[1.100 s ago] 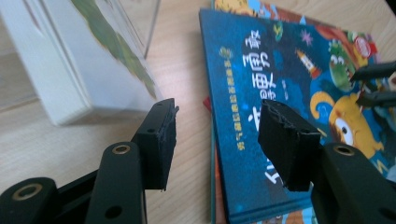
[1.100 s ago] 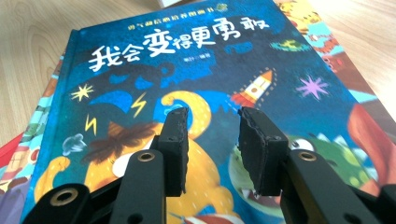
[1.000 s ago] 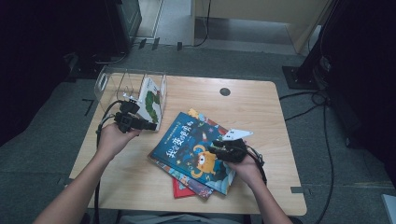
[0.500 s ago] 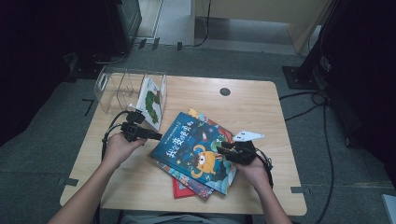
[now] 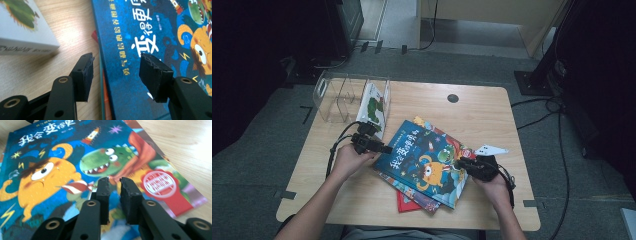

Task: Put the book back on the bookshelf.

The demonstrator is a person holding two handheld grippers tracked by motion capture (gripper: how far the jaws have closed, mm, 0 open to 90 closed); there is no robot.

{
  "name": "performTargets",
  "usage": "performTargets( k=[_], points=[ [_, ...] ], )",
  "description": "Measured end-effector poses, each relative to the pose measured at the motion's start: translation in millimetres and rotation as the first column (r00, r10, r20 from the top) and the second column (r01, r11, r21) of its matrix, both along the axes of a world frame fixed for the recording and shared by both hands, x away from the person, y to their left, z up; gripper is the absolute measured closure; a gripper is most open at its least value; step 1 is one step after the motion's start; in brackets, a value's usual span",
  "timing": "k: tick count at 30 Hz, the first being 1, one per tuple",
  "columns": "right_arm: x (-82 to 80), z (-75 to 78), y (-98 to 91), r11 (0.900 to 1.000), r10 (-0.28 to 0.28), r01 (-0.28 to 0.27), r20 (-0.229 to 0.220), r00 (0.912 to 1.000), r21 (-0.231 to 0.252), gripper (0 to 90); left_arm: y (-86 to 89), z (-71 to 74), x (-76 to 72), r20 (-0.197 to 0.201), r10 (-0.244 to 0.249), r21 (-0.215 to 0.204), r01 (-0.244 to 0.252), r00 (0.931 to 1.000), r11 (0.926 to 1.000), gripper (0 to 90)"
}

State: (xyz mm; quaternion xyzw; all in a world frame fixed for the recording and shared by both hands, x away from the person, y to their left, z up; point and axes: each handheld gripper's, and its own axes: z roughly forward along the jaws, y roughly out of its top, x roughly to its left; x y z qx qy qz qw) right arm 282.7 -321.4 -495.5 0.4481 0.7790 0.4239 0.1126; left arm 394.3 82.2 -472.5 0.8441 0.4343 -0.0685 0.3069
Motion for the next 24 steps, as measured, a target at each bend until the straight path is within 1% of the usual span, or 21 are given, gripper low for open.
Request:
performTargets(
  k=[4, 5, 9, 12, 13, 15, 17, 19, 21, 22, 24],
  points=[
    [-6.0, -0.5, -6.7, 0.9996, -0.027, 0.027, 0.003, 0.9996, -0.006, 82.5, -0.1, -2.1, -0.7, 0.005, 0.001, 0.005, -0.001, 1.0, 1.0, 45.4],
    [-7.7, -0.4, -8.8, 0.9993, -0.036, 0.036, 0.003, 0.9994, -0.009, 82.5, 0.6, -4.1, -2.5, 0.0, 0.011, -0.021, -0.011, 0.9999, 0.9997, 45.8],
    [-11.0, -0.1, -16.3, 0.9977, -0.064, 0.064, 0.01, 0.9979, -0.024, 82.6, -0.4, -8.5, -3.5, -0.022, 0.007, -0.036, -0.007, 0.9997, 0.9993, 45.9],
    [-12.6, -0.2, -23.2, 0.9952, -0.094, 0.094, 0.01, 0.9955, -0.025, 82.8, -1.1, -11.7, -3.7, -0.035, 0.006, -0.036, -0.007, 0.9994, 0.9993, 46.1],
    [-12.7, -0.5, -27.5, 0.9937, -0.111, 0.111, 0.0, 0.9939, -0.021, 82.8, -2.2, -12.1, -4.1, -0.037, 0.004, -0.035, -0.006, 0.9993, 0.9994, 46.1],
    [-13.2, -1.5, -34.4, 0.9905, -0.133, 0.133, -0.011, 0.991, -0.035, 84.0, -3.8, -11.9, -5.5, -0.028, -0.003, -0.024, 0.003, 0.9996, 0.9997, 45.9],
    [-12.9, -3.3, -38.4, 0.9906, -0.134, 0.133, -0.025, 0.9906, -0.029, 84.5, -4.5, -11.5, -6.5, -0.024, 0.0, -0.021, 0.0, 0.9997, 0.9998, 45.4],
    [-11.1, -6.7, -37.6, 0.9928, -0.118, 0.117, -0.046, 0.9919, -0.024, 84.9, -4.7, -11.6, -6.9, -0.023, 0.004, -0.023, -0.004, 0.9997, 0.9997, 45.5],
    [-10.0, -8.0, -37.2, 0.9936, -0.113, 0.112, -0.048, 0.9925, -0.019, 85.4, -4.9, -12.7, -5.1, -0.042, 0.009, -0.029, -0.01, 0.9991, 0.9995, 44.9],
    [-9.2, -8.0, -37.7, 0.9933, -0.116, 0.115, -0.06, 0.9914, -0.009, 85.5, -5.7, -13.1, -5.1, -0.046, 0.012, -0.031, -0.014, 0.9988, 0.9994, 43.9],
    [-8.1, -8.9, -38.0, 0.9935, -0.114, 0.114, -0.062, 0.9915, -0.01, 87.6, -7.6, -12.5, -6.4, -0.037, 0.008, -0.018, -0.009, 0.9993, 0.9998, 42.4]
  ],
)
